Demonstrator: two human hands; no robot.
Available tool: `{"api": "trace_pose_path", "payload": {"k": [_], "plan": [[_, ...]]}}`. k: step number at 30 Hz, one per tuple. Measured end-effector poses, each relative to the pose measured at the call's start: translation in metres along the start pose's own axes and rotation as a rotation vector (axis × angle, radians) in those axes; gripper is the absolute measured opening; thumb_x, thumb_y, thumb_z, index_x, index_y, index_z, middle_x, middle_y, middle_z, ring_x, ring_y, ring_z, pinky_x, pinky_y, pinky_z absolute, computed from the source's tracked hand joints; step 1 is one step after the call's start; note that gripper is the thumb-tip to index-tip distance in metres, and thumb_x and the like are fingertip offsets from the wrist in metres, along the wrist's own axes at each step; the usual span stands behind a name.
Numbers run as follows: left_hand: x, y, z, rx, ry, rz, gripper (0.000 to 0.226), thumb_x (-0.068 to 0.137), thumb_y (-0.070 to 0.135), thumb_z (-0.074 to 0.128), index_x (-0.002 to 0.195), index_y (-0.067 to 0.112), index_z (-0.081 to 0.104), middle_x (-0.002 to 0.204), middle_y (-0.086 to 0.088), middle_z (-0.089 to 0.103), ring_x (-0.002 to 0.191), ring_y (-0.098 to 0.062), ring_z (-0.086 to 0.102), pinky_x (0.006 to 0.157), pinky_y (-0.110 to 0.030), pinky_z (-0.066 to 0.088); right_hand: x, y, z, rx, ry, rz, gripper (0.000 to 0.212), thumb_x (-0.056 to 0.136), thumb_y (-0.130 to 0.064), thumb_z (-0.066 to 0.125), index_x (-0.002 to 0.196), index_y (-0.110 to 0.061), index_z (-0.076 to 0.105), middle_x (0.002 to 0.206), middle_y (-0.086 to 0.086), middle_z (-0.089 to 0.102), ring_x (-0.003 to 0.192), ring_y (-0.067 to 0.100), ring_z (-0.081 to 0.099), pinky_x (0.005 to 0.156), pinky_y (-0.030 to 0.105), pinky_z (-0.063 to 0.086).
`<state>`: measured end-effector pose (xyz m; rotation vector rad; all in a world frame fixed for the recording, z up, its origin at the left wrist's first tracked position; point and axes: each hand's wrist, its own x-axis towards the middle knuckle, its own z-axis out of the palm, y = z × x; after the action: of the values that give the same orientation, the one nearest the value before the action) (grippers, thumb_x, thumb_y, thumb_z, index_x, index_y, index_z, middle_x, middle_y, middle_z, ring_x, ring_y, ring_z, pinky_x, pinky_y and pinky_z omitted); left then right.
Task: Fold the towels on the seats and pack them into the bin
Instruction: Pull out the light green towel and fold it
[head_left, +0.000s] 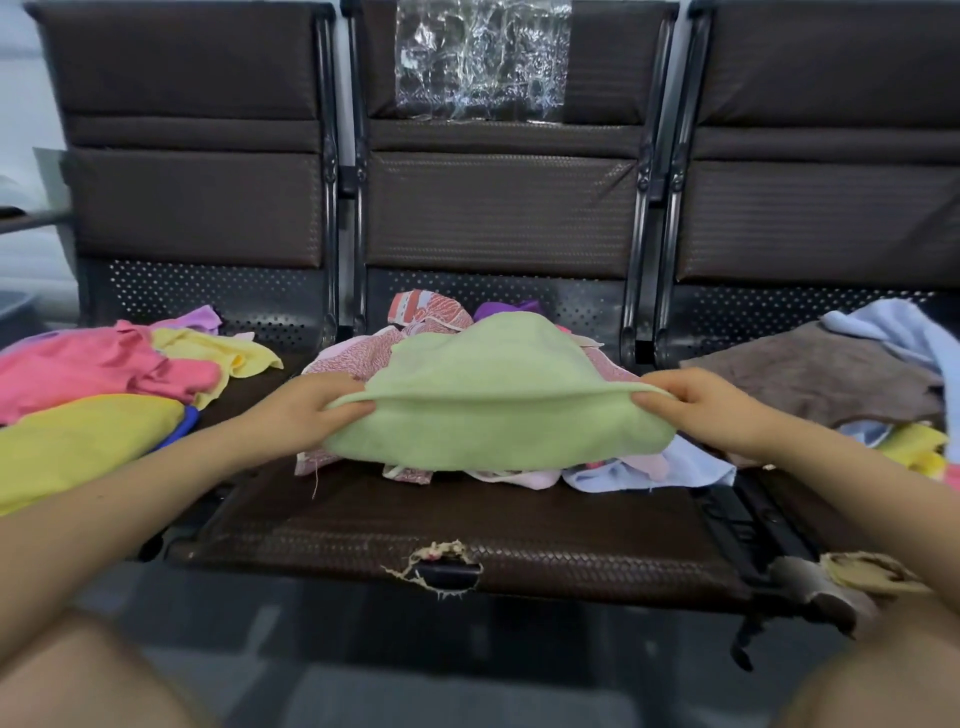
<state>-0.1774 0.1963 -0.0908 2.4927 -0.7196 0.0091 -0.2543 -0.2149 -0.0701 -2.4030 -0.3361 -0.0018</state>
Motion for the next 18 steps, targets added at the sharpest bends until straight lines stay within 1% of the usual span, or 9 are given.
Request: {"api": "trace_pose_path", "payload": {"k": [2,6,7,9,11,13,15,16,18], "plan": [[-0.004,-0.003,-0.002,-0.085,0.034,-0.059,0.016,0.097,0.027,0.054,0.088,0.038,0.063,0.089,0.031,0.064,0.086,0.012,0.056,0.073,-0.011,0.04,-0.005,0.009,0.002,0.112,0.003,0.055,0.022,0.1,-0.022,0.048,0.1,-0.033,0.067,0.092,-0.019,0.072,0.086,-0.003,0.064,0.077,0.014,0.048],[-0.014,0.011,-0.001,-0.226,0.09,-0.122,0.026,0.1,0.023,0.045,0.114,0.015,0.066,0.108,0.0,0.066,0.102,-0.016,0.058,0.081,-0.017,0.04,-0.013,0.01,0.008,0.306,0.022,0.128,0.028,0.1,-0.025,0.046,0.113,-0.013,0.068,0.107,0.0,0.072,0.101,0.01,0.065,0.093,0.029,0.05],[-0.017,0.014,-0.001,-0.264,0.087,-0.132,0.027,0.1,0.025,0.044,0.116,0.016,0.065,0.11,0.0,0.065,0.104,-0.017,0.057,0.083,-0.018,0.041,-0.015,0.007,0.01,0.345,0.011,0.133,0.028,0.101,-0.024,0.044,0.111,-0.011,0.067,0.105,0.001,0.073,0.098,0.008,0.065,0.091,0.026,0.05],[-0.025,0.018,0.0,-0.316,0.068,-0.16,0.024,0.099,0.033,0.048,0.112,0.024,0.066,0.109,-0.001,0.067,0.103,-0.022,0.06,0.086,-0.028,0.045,-0.018,-0.004,0.015,0.341,-0.019,0.168,0.028,0.102,-0.026,0.042,0.103,-0.015,0.068,0.091,-0.01,0.072,0.085,0.001,0.064,0.079,0.016,0.049],[-0.035,0.018,0.0,-0.348,0.044,-0.195,0.034,0.084,0.057,0.052,0.102,0.033,0.069,0.103,-0.002,0.07,0.099,-0.027,0.064,0.087,-0.04,0.048,-0.019,-0.007,0.02,0.222,-0.041,0.228,0.031,0.102,-0.029,0.041,0.094,-0.012,0.066,0.084,-0.008,0.067,0.082,0.005,0.057,0.074,0.017,0.042],[-0.045,0.015,0.002,-0.368,0.006,-0.214,0.052,0.066,0.07,0.047,0.099,0.037,0.071,0.104,0.006,0.071,0.102,-0.016,0.064,0.09,-0.035,0.049,-0.023,-0.005,0.027,0.18,-0.121,0.274,0.033,0.101,-0.031,0.046,0.098,-0.003,0.065,0.092,0.002,0.065,0.086,0.013,0.054,0.073,0.022,0.042],[-0.057,0.011,0.004,-0.398,-0.065,-0.207,0.059,0.064,0.072,0.048,0.105,0.037,0.07,0.109,0.013,0.071,0.106,-0.005,0.063,0.088,-0.022,0.047,-0.031,-0.005,0.034,0.23,-0.255,0.329,0.035,0.099,-0.03,0.052,0.107,0.002,0.063,0.094,0.007,0.062,0.079,0.013,0.055,0.061,0.02,0.045],[-0.063,0.01,0.007,-0.409,-0.111,-0.204,0.062,0.063,0.072,0.049,0.108,0.034,0.069,0.11,0.016,0.07,0.106,-0.001,0.062,0.086,-0.017,0.046,-0.037,-0.007,0.037,0.242,-0.321,0.364,0.032,0.099,-0.029,0.052,0.109,0.0,0.063,0.094,0.006,0.062,0.077,0.012,0.058,0.06,0.02,0.047],[-0.073,0.005,0.01,-0.394,-0.211,-0.202,0.069,0.063,0.075,0.054,0.109,0.027,0.07,0.11,0.014,0.071,0.102,0.001,0.063,0.085,-0.016,0.046,-0.044,-0.01,0.043,0.217,-0.433,0.403,0.032,0.101,-0.03,0.047,0.111,-0.004,0.063,0.099,0.003,0.065,0.085,0.012,0.062,0.072,0.026,0.052]]}}
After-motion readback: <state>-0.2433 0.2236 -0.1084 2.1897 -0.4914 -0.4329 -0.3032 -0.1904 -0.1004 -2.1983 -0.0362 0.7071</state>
